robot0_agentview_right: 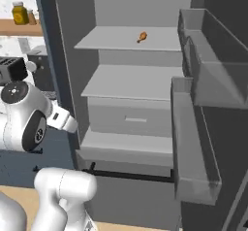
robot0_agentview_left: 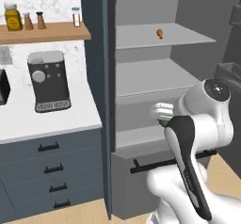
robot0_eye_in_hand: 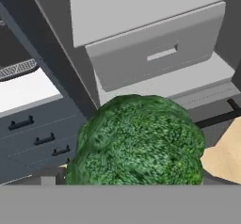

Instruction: Place one broccoli and one chicken drumstick in each tupperware on the nearby counter, to pack two identical lunches.

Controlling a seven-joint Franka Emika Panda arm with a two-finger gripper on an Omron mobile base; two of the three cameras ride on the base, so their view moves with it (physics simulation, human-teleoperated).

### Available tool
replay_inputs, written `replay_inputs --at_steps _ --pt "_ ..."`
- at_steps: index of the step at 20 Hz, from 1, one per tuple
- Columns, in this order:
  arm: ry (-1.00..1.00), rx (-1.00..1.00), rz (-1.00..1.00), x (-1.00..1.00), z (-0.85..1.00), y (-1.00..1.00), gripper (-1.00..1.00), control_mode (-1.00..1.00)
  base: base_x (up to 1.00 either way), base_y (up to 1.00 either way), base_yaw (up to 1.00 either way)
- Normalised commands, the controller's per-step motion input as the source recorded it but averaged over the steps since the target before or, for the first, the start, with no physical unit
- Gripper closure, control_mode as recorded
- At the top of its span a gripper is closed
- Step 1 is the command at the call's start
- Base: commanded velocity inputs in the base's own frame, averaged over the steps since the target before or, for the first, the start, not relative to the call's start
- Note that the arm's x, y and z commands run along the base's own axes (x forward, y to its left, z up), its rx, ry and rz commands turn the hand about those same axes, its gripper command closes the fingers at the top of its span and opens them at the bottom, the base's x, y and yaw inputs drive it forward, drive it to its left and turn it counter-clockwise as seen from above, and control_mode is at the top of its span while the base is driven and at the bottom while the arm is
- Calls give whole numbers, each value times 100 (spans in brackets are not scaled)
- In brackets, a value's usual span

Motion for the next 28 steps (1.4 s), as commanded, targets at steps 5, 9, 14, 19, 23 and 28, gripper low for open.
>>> replay_inputs --at_steps 5,9,14,19,23,28 --pt "0 0 0 0 0 0 100 100 -2 100 5" --pt "0 0 0 0 0 0 100 100 15 100 0" --pt "0 0 0 0 0 0 100 100 15 100 0" --pt "0 0 0 0 0 0 100 100 27 100 0" --pt "0 0 0 0 0 0 100 100 31 100 0" --pt "0 0 0 0 0 0 100 100 35 100 0"
